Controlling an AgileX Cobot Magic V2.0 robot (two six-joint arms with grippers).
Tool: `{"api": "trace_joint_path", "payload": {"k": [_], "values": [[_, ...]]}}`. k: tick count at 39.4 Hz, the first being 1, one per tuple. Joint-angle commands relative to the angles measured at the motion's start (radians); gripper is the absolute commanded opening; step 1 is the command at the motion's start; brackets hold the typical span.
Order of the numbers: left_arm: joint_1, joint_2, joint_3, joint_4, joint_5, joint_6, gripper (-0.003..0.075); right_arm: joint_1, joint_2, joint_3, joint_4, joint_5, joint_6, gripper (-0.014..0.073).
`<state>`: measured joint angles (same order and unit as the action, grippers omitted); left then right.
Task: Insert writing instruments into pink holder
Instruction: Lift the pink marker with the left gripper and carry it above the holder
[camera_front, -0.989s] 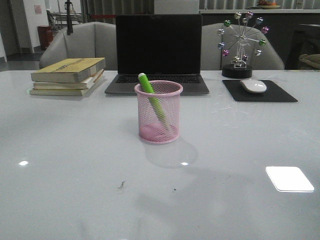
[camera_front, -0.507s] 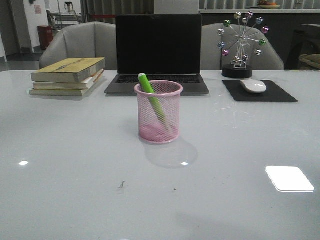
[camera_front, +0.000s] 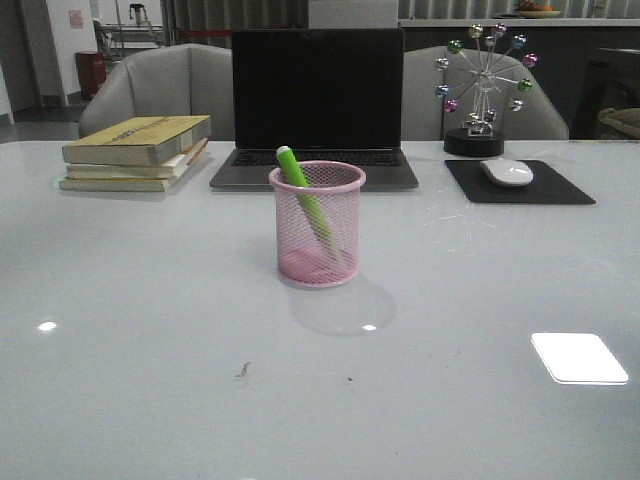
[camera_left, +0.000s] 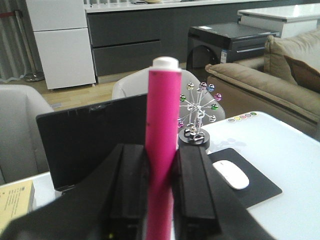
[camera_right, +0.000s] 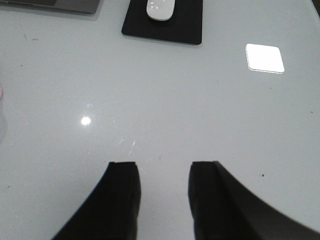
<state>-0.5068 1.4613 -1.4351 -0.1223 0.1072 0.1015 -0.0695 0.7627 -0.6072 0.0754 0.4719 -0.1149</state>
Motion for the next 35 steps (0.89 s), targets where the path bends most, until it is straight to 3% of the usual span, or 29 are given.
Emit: {"api": "trace_joint_path", "payload": {"k": [1, 10, 31, 35], "values": [[-0.003, -0.058, 0.086, -0.025, -0.230, -0.009, 0.0094, -0.005, -0.007, -0.028, 0.002, -0.074, -0.010, 0.0373], [-0.044, -0.035, 0.261, -0.026, -0.542, -0.011, 0.0094, -0.005, -0.007, -0.028, 0.002, -0.074, -0.010, 0.0373], [-0.091, 0.204, 0.295, -0.012, -0.771, -0.020, 0.0094, -0.005, -0.007, -0.028, 0.002, -0.074, -0.010, 0.0373], [-0.094, 0.260, 0.295, -0.012, -0.875, -0.020, 0.0095, -0.005, -0.007, -0.028, 0.002, -0.074, -0.010, 0.0373]]}}
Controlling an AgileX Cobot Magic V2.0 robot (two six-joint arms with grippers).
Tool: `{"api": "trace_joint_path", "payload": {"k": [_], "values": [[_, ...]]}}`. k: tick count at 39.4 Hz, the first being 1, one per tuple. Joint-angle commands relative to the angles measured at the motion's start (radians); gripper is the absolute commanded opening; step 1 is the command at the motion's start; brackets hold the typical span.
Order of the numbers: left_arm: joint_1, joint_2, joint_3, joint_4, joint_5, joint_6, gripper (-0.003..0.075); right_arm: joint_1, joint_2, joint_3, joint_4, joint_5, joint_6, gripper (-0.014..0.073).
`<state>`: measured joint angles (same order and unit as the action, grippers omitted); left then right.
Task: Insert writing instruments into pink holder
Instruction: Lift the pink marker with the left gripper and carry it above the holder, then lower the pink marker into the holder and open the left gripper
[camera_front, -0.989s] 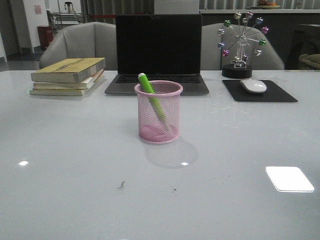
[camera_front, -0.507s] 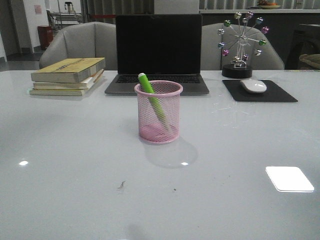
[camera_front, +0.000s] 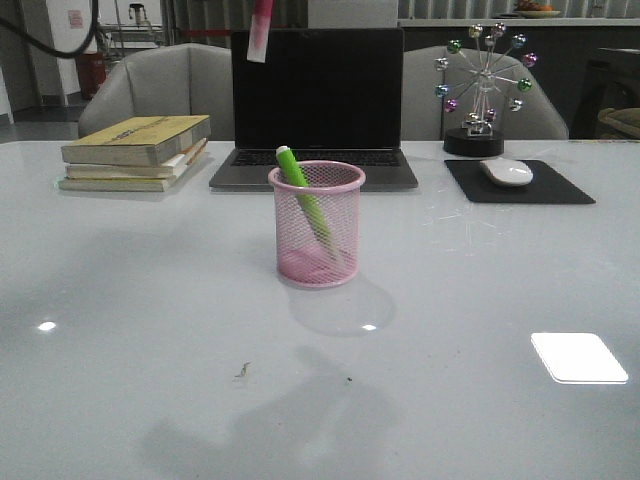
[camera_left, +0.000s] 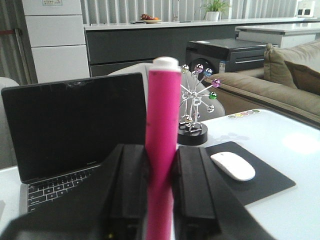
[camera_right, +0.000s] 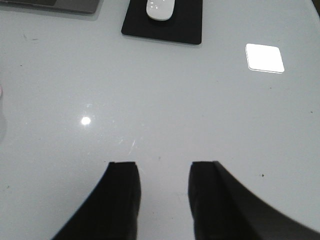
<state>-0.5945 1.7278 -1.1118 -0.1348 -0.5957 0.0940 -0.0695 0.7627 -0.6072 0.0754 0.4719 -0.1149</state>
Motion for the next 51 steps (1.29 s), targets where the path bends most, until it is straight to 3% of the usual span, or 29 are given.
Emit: {"api": "trace_joint_path", "payload": {"k": [1, 12, 51], "values": [[-0.008, 0.004, -0.029, 0.003, -0.192, -0.014, 0.0095, -0.005, -0.007, -0.028, 0.002, -0.074, -0.010, 0.0373], [-0.013, 0.098, -0.029, 0.128, -0.288, -0.168, 0.0094, -0.005, -0.007, -0.028, 0.002, -0.074, -0.010, 0.0373], [-0.045, 0.161, 0.024, 0.143, -0.284, -0.168, 0.0096, -0.005, -0.007, -0.028, 0.002, -0.073, -0.010, 0.0373]]}}
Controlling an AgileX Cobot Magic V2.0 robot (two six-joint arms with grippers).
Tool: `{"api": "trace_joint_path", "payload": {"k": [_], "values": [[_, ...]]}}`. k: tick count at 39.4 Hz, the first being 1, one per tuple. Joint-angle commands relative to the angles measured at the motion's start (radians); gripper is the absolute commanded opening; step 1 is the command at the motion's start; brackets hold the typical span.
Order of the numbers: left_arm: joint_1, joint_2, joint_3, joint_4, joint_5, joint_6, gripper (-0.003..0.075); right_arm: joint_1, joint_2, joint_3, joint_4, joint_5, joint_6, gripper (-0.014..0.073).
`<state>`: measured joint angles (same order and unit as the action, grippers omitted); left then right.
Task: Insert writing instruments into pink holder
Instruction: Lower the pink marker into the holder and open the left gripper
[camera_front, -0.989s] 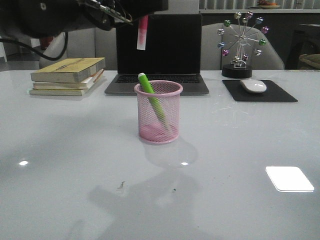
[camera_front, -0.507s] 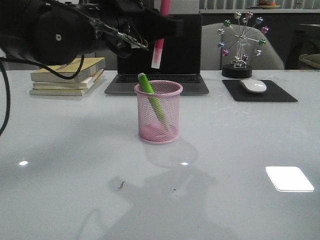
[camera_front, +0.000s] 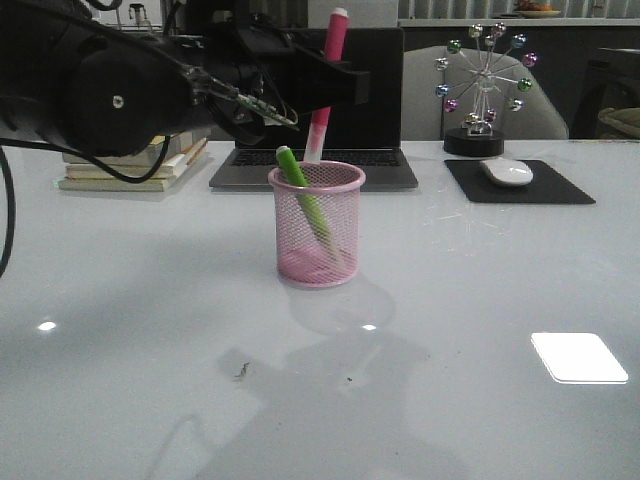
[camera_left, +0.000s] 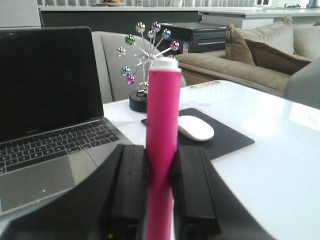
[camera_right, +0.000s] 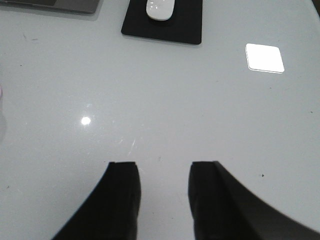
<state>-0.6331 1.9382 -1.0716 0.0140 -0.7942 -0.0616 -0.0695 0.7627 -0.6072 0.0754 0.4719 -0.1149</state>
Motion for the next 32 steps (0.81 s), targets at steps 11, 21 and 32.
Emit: {"api": "trace_joint_path", "payload": {"k": [11, 21, 32], "values": [[-0.007, -0.046, -0.016, -0.006, -0.081, -0.013, 0.0216, -0.005, -0.007, -0.028, 0.002, -0.073, -0.010, 0.0373], [-0.007, -0.046, -0.016, -0.006, -0.083, -0.013, 0.0240, -0.005, -0.007, -0.028, 0.002, -0.073, -0.010, 0.0373], [-0.010, -0.046, -0.016, -0.002, -0.089, -0.013, 0.0300, -0.005, -0.007, -0.028, 0.002, -0.073, -0.010, 0.0373]]}}
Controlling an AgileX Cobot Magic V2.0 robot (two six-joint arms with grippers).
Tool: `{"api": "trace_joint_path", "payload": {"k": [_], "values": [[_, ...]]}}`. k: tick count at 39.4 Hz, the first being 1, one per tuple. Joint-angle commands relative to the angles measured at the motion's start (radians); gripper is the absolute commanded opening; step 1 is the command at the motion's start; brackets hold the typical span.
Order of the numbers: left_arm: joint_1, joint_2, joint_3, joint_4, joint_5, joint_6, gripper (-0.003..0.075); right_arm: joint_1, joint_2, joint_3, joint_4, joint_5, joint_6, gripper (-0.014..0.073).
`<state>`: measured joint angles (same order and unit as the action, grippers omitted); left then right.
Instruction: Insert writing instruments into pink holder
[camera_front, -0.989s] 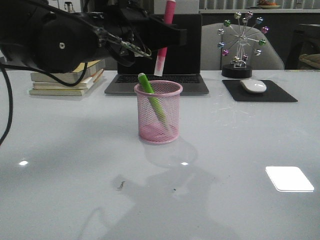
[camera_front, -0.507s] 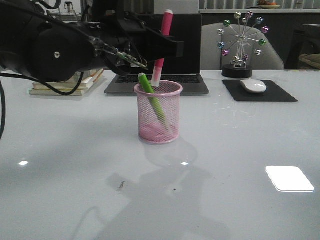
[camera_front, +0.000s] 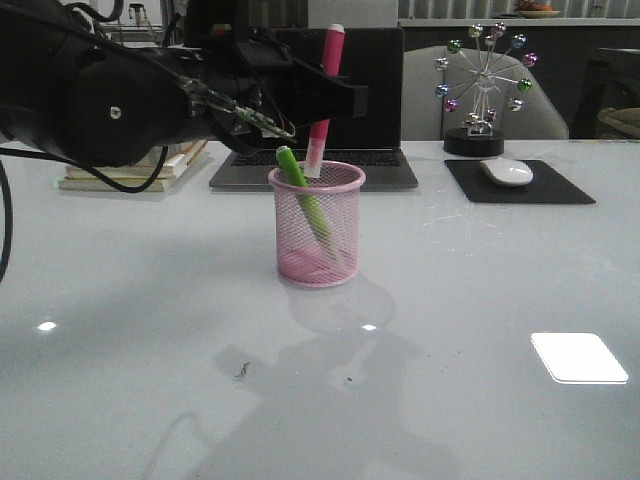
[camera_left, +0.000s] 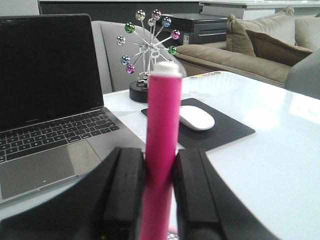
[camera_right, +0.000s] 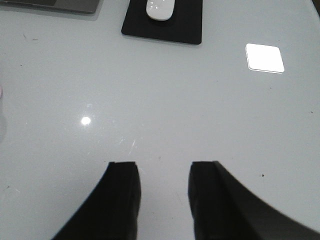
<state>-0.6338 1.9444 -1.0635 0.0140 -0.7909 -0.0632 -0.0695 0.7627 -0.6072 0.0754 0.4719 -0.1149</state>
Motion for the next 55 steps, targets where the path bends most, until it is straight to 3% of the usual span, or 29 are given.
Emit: {"api": "trace_joint_path", "payload": {"k": [1, 5, 24, 55], "values": [[-0.011, -0.052, -0.024, -0.002, -0.092, -0.011, 0.0316, -0.005, -0.007, -0.028, 0.002, -0.073, -0.010, 0.0373], [-0.015, -0.052, -0.024, -0.002, -0.094, -0.011, 0.0353, -0.005, -0.007, -0.028, 0.002, -0.073, -0.010, 0.0373], [0.042, -0.141, -0.026, 0.000, -0.080, 0.000, 0.0320, -0.005, -0.007, -0.028, 0.002, -0.073, -0.010, 0.0373], [0.378, -0.663, -0.026, 0.027, 0.448, 0.054, 0.0318, -0.005, -0.007, -0.028, 0.002, -0.073, -0.010, 0.0346]]}}
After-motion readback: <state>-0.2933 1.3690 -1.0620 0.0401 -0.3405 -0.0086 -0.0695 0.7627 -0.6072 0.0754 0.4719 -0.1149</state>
